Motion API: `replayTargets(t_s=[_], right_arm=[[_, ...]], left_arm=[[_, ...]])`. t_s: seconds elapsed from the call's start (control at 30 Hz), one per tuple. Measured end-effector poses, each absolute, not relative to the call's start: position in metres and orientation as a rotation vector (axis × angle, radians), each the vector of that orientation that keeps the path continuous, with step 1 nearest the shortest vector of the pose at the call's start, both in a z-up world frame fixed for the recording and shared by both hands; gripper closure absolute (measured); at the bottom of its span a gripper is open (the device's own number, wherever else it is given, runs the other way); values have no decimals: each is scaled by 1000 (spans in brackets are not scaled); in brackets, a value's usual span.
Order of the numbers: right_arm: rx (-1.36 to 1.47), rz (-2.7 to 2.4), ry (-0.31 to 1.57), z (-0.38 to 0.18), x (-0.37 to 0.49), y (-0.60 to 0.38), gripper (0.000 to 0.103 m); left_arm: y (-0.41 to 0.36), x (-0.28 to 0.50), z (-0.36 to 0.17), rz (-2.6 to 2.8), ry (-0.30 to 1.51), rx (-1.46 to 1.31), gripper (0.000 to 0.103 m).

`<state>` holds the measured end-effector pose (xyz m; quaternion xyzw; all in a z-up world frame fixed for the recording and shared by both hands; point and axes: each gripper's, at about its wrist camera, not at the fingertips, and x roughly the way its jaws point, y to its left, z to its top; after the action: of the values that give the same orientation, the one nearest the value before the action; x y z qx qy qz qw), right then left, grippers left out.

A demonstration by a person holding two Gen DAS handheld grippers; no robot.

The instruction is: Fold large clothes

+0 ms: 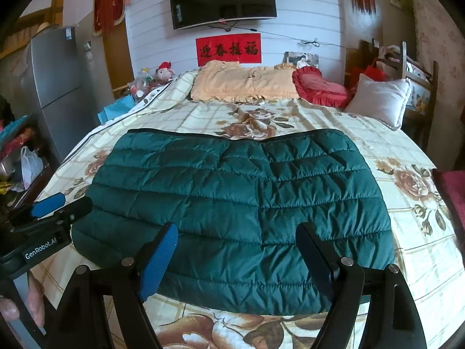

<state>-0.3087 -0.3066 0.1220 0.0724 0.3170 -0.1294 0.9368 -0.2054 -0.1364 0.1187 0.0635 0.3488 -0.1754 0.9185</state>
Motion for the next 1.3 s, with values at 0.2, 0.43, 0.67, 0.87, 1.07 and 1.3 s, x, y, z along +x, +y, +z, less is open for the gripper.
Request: replayTargets(t_s=[0.2, 0.43, 0.67, 0.87, 1.07, 1.3], right_arm=[[150, -265, 649, 122, -309, -307, 22], [159, -273, 645, 123, -309, -309, 22], [166, -272, 643, 123, -311, -312, 22], [172, -268, 643, 122, -311, -313, 22], [173, -267, 642, 121, -311, -312, 22], [180, -264, 647, 121, -310, -311, 22]], left_arm=[[-141, -205, 120, -371, 719, 132, 37], [-145, -207, 124, -372, 695, 141, 37], [-144, -208, 126, -369, 680, 139, 37], [-146, -214, 129, -351, 660, 164, 37], [-149, -216, 129, -364, 665, 164, 37], [-151, -214, 126, -378, 685, 160, 37]])
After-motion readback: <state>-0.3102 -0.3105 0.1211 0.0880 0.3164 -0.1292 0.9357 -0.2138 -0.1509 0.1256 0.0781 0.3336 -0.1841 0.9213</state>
